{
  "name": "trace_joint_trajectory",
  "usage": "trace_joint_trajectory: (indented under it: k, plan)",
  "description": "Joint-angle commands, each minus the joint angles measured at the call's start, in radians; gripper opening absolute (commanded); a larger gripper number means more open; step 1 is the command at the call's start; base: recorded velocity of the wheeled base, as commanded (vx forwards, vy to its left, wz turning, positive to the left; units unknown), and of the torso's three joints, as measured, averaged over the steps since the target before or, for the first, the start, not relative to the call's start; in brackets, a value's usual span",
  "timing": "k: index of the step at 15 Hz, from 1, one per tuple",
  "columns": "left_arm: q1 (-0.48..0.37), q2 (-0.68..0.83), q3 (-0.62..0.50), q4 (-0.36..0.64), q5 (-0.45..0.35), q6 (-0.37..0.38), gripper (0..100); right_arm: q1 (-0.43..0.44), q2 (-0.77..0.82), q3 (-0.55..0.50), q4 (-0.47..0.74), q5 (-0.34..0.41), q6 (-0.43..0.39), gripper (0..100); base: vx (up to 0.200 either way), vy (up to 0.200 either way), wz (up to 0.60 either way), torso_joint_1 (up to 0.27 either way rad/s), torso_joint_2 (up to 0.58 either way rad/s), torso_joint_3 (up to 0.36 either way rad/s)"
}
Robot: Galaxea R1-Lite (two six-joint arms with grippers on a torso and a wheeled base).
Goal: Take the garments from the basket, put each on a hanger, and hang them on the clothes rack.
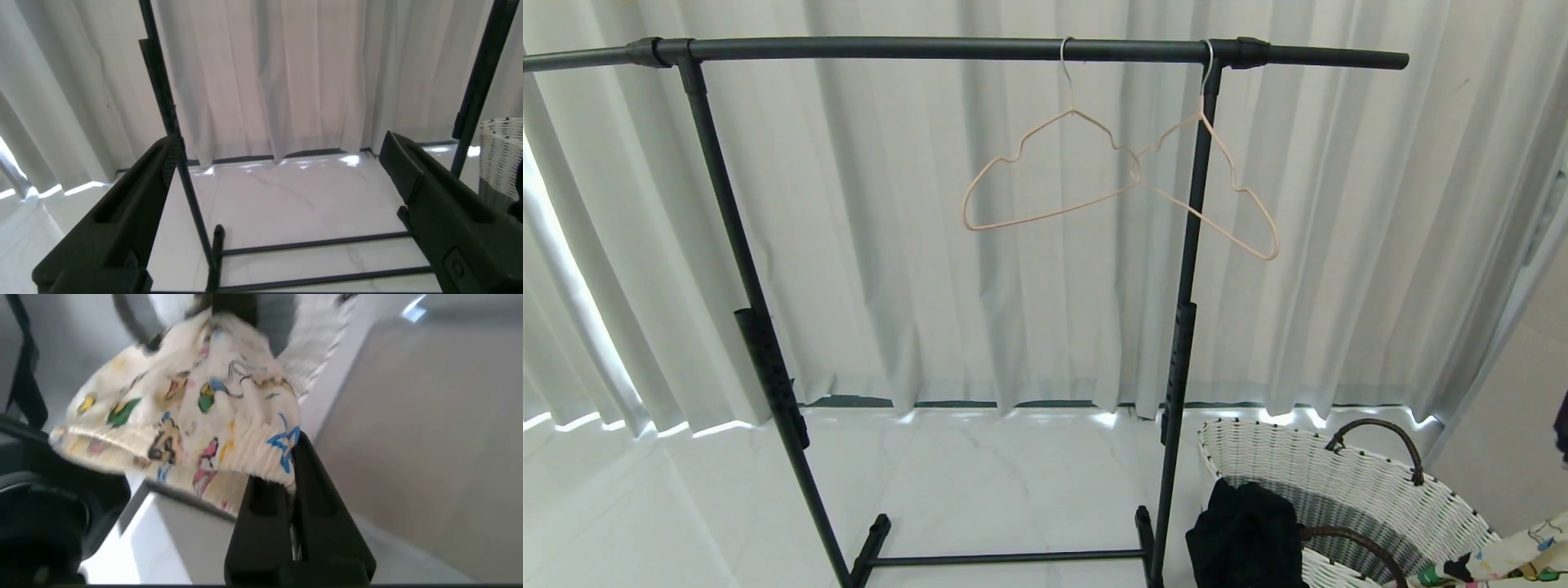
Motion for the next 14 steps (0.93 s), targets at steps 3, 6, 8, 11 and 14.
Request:
trace_joint_trajectory:
  k: [3,6,8,11,14]
  plan:
    - [0.0,0.001,0.0,0.0,0.0,0.0,100,0.132,-0.084,-0.182,0.088,0.0,0.012,0,-0.2,0.0,0.0,-0.001,0.01,0.001]
    - [0.0,0.001,0.0,0.0,0.0,0.0,100,0.187,-0.08,-0.187,0.093,0.0,0.012,0,-0.2,0.0,0.0,-0.002,0.0,0.004]
    - [0.0,0.001,0.0,0.0,0.0,0.0,100,0.236,-0.069,-0.189,0.091,0.0,0.014,0,-0.2,0.0,0.0,0.002,0.0,0.0]
    - [0.0,0.0,0.0,0.0,0.0,-0.001,100,0.272,-0.064,-0.189,0.091,0.0,0.014,0,-0.2,0.0,0.0,0.001,0.0,0.001]
    - [0.0,0.0,0.0,0.0,-0.001,-0.007,100,0.302,-0.043,-0.189,0.088,0.006,0.043,0,-0.067,0.0,0.0,0.001,0.0,0.001]
